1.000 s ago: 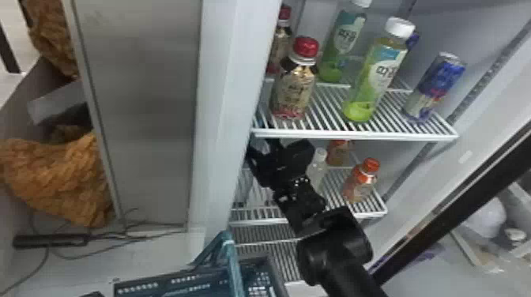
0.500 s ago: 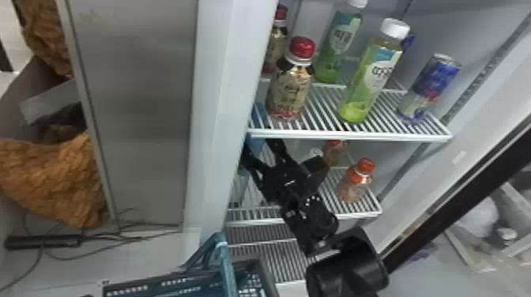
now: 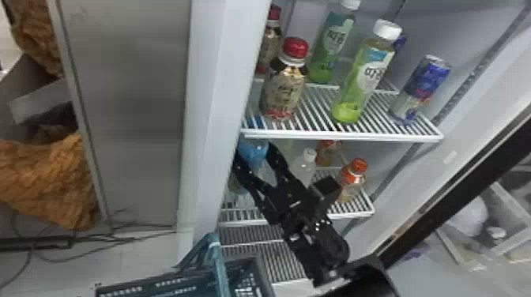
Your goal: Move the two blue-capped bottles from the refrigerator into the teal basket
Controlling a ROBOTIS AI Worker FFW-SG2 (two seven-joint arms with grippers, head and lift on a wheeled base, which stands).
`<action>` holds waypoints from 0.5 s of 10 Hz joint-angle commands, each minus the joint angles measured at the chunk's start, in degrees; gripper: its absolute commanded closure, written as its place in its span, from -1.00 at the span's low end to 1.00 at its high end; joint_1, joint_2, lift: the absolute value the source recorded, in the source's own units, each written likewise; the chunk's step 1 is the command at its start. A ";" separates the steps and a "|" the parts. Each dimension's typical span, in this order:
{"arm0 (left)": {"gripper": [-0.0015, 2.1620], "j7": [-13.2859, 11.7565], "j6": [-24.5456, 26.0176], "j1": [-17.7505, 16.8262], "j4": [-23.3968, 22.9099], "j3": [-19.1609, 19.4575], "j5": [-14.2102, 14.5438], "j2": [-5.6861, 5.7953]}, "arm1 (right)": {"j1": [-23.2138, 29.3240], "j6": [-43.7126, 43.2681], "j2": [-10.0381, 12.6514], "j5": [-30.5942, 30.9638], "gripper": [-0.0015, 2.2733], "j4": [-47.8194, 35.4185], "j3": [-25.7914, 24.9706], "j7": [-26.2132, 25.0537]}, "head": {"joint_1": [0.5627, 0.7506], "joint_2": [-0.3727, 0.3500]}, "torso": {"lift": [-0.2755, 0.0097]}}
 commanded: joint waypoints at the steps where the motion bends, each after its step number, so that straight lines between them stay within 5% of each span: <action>1: 0.07 0.00 0.00 0.14 0.00 0.19 -0.03 -0.08 | 3.50 1.54 0.00 -0.03 -0.44 -4.19 -1.99 0.46 | 0.41 -0.93 | -0.22; 5: 0.07 0.00 0.00 0.14 0.00 0.36 0.06 -0.25 | 11.38 5.20 0.79 0.15 -0.44 -12.77 -5.86 2.66 | 0.41 -0.94 | -0.22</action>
